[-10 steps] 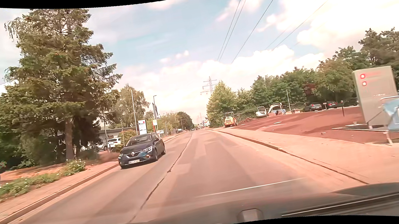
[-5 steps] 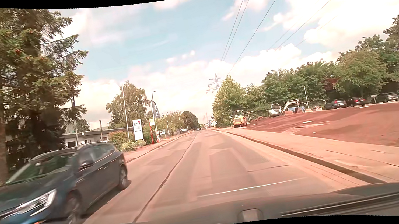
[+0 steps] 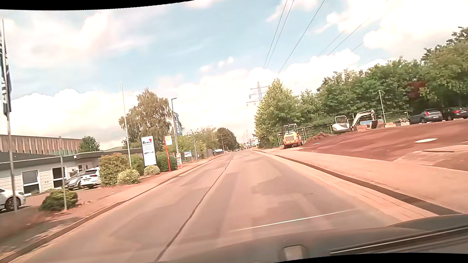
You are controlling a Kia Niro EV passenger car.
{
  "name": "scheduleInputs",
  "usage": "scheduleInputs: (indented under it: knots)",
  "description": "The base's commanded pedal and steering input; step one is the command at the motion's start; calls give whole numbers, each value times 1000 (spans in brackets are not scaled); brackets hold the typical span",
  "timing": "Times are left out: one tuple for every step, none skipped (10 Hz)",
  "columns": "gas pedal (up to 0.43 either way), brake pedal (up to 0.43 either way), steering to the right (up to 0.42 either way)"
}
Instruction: Follow the waypoints while adhering to traffic rules and regulations
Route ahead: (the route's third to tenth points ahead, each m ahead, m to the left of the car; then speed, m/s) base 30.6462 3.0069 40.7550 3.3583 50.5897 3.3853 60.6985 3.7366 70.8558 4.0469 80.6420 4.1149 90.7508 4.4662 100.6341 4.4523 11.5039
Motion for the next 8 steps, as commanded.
scheduleInputs:
  knots:
    - [169,0,-9]
    - [169,0,-9]
    - [169,0,-9]
    - [169,0,-8]
    - [169,0,-7]
    - [169,0,-7]
    - [169,0,-7]
    - [169,0,-6]
